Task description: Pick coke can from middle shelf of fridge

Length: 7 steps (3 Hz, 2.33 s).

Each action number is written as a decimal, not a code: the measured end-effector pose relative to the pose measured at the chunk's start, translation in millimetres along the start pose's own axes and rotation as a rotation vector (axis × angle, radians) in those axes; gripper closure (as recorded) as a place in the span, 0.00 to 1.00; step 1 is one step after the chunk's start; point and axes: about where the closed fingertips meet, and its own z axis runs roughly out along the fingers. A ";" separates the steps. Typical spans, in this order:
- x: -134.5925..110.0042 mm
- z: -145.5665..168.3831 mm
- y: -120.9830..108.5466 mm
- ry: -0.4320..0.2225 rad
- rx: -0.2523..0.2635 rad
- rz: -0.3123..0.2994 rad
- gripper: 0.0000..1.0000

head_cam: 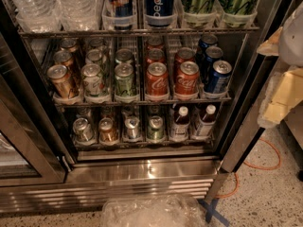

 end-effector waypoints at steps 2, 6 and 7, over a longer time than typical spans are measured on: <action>-2.9 -3.8 7.6 -0.067 0.008 0.010 0.00; -19.3 60.4 80.6 -0.537 0.231 0.165 0.00; -27.5 53.8 70.5 -0.583 0.292 0.152 0.00</action>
Offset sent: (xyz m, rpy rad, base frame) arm -0.0230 0.0104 0.0044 0.1859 -0.0542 0.0158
